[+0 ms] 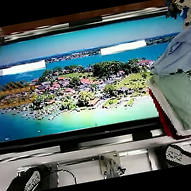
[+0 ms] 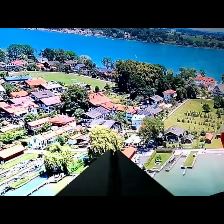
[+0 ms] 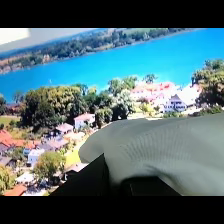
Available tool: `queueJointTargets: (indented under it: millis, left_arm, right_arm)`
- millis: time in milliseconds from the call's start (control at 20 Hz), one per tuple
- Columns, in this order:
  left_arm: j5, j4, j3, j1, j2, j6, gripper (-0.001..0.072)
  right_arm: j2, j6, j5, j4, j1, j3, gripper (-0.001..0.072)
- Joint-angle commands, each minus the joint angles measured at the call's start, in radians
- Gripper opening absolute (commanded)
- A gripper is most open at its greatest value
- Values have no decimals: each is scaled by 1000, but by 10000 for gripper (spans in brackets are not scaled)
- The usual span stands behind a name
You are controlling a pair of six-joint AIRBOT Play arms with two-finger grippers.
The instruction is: Fold the shirts.
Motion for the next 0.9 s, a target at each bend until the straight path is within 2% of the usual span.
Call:
queueJointTargets:
  millis: [0,400,650,850]
  left_arm:
    - [-3,-1,0,0,1,-2,29]
    - [1,0,0,1,1,3,29]
    - [0,0,0,1,4,30,29]
    - [0,0,0,1,6,40,29]
  right_arm:
    - [36,76,126,-126,0,0,73]
    - [68,146,407,-425,0,-10,73]
    - [150,183,420,-504,0,-234,73]
    - [249,187,420,-650,-4,-436,73]
